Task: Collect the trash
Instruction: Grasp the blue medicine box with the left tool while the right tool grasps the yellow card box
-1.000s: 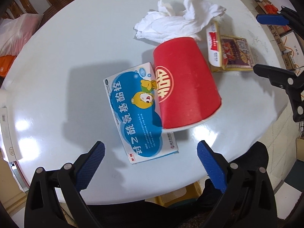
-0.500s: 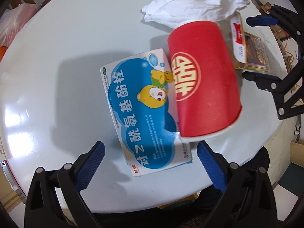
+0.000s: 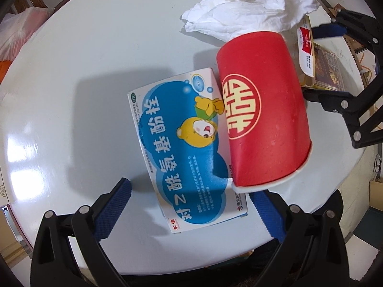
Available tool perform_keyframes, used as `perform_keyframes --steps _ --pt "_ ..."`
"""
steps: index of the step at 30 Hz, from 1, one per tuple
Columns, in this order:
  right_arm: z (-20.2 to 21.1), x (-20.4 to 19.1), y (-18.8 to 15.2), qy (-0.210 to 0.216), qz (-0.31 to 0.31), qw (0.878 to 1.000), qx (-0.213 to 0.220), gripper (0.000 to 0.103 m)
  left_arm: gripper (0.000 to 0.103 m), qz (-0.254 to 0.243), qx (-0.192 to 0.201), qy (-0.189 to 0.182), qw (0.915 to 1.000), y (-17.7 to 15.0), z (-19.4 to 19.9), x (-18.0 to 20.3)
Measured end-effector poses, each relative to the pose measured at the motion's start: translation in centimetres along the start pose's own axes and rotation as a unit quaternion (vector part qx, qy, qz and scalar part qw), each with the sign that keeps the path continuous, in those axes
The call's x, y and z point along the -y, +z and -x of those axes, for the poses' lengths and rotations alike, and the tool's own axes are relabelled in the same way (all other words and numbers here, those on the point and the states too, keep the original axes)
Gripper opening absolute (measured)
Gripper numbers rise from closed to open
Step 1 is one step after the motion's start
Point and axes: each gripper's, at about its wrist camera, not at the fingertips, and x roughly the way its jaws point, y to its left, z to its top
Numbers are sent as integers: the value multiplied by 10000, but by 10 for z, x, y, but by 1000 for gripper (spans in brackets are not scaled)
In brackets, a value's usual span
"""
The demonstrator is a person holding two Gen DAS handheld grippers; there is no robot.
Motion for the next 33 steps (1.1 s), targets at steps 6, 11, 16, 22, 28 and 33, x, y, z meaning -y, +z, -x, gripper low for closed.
perform_keyframes --steps 6,11,16,22,28,33 --pt "5 -5 -3 74 -131 9999 4 69 95 13 11 15 10000 5 -4 16" --pt "6 -9 -5 -101 -59 9999 -26 79 95 -26 40 1 10000 1 1 11" --pt "6 -2 -8 55 -105 9999 12 79 95 -30 61 -1 10000 2 -1 11" --pt "8 -2 -16 102 133 9998 87 79 96 -32 64 -1 10000 3 -3 14" --pt "8 -2 -24 118 144 9998 84 78 96 -42 74 -2 10000 6 -4 16" --pt "14 -10 -28 112 244 9996 111 65 93 -32 121 9 9999 6 0 15"
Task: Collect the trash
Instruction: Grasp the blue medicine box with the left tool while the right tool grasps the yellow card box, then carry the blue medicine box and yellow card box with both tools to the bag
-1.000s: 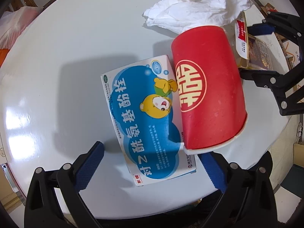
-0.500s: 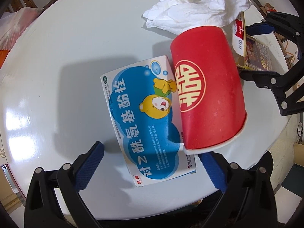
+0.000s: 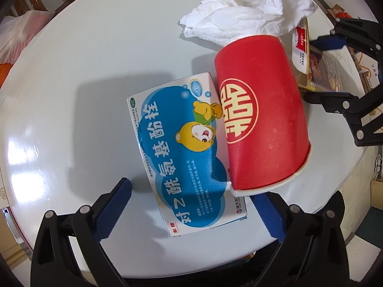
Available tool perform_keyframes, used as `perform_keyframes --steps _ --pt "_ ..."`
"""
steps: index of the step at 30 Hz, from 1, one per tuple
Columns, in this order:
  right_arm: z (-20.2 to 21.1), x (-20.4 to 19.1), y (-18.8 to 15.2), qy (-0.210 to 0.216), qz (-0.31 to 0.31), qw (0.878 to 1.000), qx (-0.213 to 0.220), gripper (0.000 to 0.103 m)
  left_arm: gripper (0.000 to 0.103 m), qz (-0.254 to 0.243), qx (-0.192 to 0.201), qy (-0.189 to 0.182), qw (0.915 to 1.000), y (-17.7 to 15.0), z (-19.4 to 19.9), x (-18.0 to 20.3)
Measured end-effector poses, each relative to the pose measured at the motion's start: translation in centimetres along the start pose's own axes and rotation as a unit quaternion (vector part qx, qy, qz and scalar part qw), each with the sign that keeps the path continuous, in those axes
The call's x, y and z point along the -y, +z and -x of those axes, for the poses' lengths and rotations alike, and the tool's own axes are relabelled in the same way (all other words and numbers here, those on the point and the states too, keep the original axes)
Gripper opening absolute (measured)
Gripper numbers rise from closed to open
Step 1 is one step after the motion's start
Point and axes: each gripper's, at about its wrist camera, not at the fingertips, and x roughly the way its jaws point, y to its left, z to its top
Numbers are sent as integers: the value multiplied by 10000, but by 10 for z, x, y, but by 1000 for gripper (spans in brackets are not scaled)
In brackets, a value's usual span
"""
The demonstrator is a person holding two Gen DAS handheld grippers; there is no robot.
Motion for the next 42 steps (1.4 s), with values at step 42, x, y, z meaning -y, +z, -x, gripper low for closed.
perform_keyframes --steps 42 --pt "41 -35 -30 -948 -2690 9577 379 63 61 211 500 110 9985 -55 66 -25"
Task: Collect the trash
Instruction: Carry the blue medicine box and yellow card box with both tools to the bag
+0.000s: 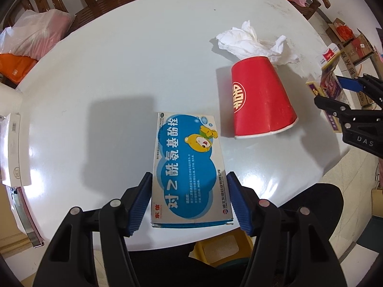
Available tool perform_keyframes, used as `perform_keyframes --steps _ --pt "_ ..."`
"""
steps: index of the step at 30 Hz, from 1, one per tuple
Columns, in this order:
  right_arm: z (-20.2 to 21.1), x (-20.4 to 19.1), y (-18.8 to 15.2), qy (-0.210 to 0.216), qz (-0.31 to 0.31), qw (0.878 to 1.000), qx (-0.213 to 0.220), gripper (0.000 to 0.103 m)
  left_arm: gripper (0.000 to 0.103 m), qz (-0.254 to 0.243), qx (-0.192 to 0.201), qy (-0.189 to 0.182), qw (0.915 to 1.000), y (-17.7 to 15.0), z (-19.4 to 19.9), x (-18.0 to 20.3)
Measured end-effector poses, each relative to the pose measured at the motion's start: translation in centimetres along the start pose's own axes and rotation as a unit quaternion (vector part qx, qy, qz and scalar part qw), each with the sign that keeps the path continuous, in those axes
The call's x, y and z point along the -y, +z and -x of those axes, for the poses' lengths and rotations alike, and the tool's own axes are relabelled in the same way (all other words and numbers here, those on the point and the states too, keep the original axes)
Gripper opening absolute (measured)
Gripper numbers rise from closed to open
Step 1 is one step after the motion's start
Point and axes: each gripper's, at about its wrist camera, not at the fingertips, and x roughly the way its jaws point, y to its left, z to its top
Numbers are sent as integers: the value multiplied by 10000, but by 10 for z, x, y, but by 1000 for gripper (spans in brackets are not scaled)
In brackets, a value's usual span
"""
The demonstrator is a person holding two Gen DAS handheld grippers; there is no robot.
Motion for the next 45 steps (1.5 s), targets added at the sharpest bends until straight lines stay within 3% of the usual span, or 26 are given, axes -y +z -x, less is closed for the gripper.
perform_keyframes --steps 10,20,32,45 --pt "7 -7 2 113 54 9999 56 63 61 -90 177 31 9998 -8 19 1" --pt "38 -29 -14 153 319 9990 277 63 61 -235 396 42 9989 -33 44 12" --pt "66 -77 -68 340 608 9969 360 63 61 -398 564 -6 9976 -90 58 24" --pt "58 -113 -127 442 707 9963 219 63 61 -551 588 -203 9965 -150 46 43"
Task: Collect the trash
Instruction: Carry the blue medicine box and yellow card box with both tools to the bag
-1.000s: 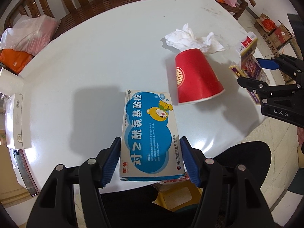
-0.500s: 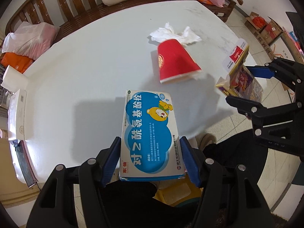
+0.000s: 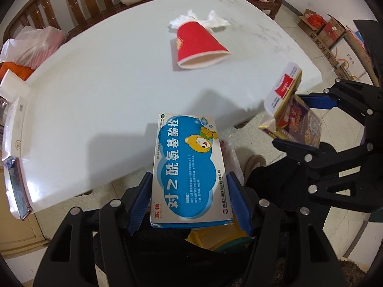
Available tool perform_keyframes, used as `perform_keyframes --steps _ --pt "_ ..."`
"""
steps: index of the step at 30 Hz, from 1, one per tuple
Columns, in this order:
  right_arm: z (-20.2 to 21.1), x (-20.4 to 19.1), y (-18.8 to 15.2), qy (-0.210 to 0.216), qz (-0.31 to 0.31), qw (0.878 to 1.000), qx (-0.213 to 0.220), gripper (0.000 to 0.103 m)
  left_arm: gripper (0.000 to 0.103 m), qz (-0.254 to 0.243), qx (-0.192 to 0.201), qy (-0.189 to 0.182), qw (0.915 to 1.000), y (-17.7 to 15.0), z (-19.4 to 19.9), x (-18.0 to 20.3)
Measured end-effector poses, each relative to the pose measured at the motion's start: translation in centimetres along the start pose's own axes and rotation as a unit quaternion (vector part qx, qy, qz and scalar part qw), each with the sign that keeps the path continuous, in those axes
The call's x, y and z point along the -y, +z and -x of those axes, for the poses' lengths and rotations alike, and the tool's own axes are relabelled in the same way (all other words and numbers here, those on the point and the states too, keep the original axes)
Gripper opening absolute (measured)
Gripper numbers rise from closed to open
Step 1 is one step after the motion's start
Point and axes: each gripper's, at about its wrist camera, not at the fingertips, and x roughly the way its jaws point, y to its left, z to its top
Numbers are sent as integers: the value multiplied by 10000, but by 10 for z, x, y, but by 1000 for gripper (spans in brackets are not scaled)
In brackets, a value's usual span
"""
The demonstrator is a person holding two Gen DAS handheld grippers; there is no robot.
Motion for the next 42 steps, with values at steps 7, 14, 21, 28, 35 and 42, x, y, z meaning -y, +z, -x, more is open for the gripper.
perform_keyframes --steps 7,14,21,28,35,42 --pt "-16 -13 -27 55 -14 9999 -117 63 61 -67 0 -142 9999 -25 -17 10" --pt "-34 -27 -49 -38 74 9998 -169 63 61 -88 3 -313 9995 -42 -34 15" --pt "-57 -39 -63 -45 160 9996 -227 63 61 -117 -72 -465 9988 -55 -64 18" --pt "-97 -44 -73 66 94 9991 -419 63 61 -64 -174 -592 9981 -66 -99 16" --pt "-138 -40 -75 103 -74 9984 -559 63 61 -13 -326 -554 9979 -70 -140 13" --pt "-181 -37 -78 165 -157 9975 -670 63 61 114 -603 -811 9948 -67 -184 6"
